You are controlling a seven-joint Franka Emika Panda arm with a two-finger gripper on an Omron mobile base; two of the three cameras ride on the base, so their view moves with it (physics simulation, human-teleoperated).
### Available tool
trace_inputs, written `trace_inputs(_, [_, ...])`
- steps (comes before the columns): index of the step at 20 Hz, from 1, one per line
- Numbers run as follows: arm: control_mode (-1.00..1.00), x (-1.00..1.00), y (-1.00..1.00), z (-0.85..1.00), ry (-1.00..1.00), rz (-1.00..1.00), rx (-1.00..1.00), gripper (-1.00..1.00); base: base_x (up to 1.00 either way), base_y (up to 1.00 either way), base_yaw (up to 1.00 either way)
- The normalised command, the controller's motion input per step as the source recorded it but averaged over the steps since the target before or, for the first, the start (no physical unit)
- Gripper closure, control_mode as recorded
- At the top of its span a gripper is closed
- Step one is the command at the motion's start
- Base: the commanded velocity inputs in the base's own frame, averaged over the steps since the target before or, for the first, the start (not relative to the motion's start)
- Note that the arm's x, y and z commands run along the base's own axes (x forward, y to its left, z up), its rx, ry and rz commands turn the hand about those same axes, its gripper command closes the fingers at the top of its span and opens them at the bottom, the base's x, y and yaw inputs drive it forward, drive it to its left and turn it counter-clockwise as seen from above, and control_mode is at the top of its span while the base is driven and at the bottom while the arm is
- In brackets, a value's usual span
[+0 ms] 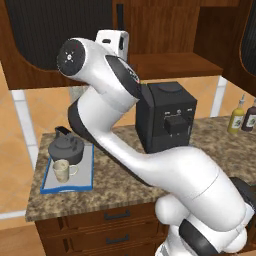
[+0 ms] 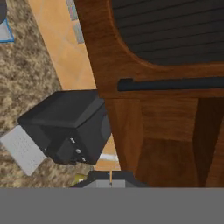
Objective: Pick the kettle from the counter and place it on the tray. Then pick the mug from the cabinet and place it on the tray. Then close the cabinet doors.
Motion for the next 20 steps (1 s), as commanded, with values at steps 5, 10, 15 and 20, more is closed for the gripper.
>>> trace_inputs(5, [-1.00, -1.00, -1.00, -0.05, 0.00, 0.19, 0.08, 1.00, 0.00, 0.00, 0.00])
trace_inputs(10, [-1.00, -0.91, -1.00, -0.02, -0.11, 0.26, 0.10, 1.00, 0.00, 0.00, 0.00])
trace_inputs(15, [-1.00, -0.88, -0.96, 0.01, -0.10, 0.39, 0.00, 1.00, 0.00, 0.00, 0.00])
trace_inputs(20, [-1.00, -0.60, -1.00, 0.02, 0.00, 0.36, 0.00, 1.00, 0.00, 0.00, 0.00])
